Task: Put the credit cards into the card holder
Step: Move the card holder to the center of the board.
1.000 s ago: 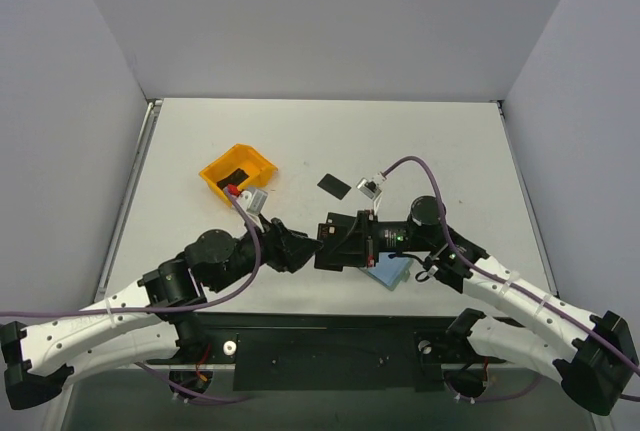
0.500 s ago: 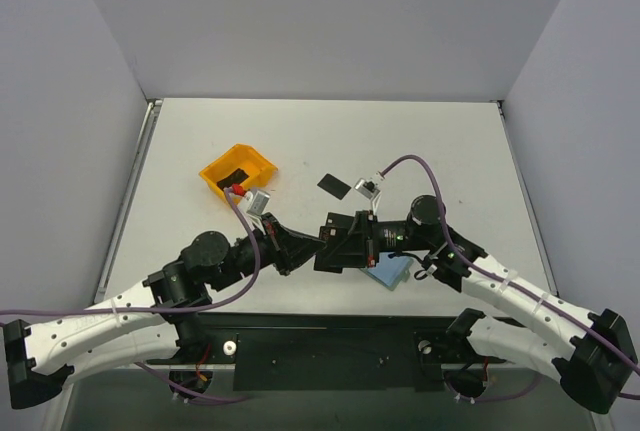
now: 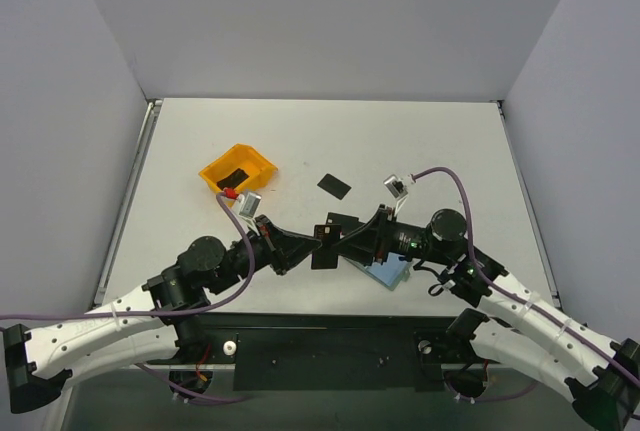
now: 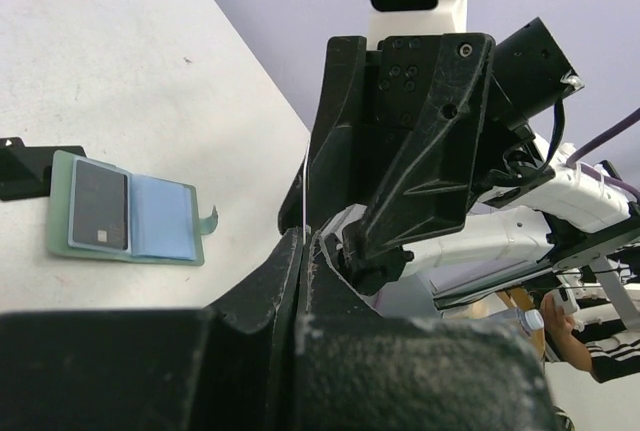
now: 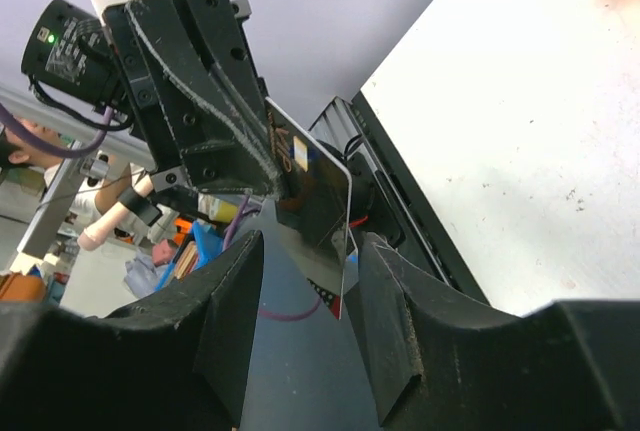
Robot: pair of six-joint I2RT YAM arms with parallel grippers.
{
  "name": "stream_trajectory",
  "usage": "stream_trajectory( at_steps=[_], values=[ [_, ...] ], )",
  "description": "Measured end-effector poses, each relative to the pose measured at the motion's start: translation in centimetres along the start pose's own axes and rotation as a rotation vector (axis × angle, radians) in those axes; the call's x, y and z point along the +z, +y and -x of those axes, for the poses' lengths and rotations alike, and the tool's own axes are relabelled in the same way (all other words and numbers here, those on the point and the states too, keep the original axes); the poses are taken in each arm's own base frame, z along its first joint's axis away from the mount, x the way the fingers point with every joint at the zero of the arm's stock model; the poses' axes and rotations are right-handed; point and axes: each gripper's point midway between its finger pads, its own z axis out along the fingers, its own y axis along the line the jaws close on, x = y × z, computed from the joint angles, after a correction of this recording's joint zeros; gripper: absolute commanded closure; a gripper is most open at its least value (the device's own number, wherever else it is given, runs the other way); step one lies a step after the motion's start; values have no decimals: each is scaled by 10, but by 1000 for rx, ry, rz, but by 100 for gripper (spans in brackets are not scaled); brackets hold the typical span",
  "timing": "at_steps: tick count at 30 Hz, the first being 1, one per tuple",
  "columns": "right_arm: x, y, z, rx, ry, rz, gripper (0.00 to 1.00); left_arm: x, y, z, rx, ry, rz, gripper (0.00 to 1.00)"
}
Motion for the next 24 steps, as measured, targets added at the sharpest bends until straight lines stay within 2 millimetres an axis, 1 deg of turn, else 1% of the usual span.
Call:
stream_trajectory(
  at_steps=[5, 9, 10, 11, 13, 14, 16, 17, 18, 19, 21, 23, 24],
  values=[
    [9, -9, 2, 32, -7, -15, 62, 1, 0, 2, -18, -13, 0, 100],
    [12, -14, -1, 56, -3, -20, 76, 1, 0, 3, -23, -21, -5, 100],
    [12, -13, 0, 56, -5, -16, 82, 1, 2, 3, -23, -24, 0, 100],
    [12, -12, 0, 57, -7, -11, 85, 1, 3, 3, -24, -26, 3, 100],
    [12, -10, 2, 56, -13, -4, 94, 1, 4, 5, -23, -33, 9, 100],
    [13, -9, 2, 56, -15, -1, 100, 1, 5, 6, -23, -38, 12, 100],
    [13, -6, 4, 55, -18, 11, 100, 1, 8, 8, -23, -49, 24, 89],
    [13, -5, 4, 55, -22, 15, 100, 1, 9, 9, -25, -50, 26, 71],
    [13, -5, 5, 55, -22, 16, 100, 2, 10, 9, -26, -52, 30, 61],
    [13, -5, 4, 57, -20, 17, 100, 2, 12, 10, -22, -55, 35, 45],
    [12, -6, 4, 56, -12, 1, 100, 3, 20, 9, -19, -51, 65, 29],
    [11, -18, 6, 59, -15, -91, 100, 5, 31, 11, -15, -56, 107, 24],
    [8, -27, 9, 63, -27, -159, 100, 5, 38, 13, -11, -60, 135, 23]
  ],
)
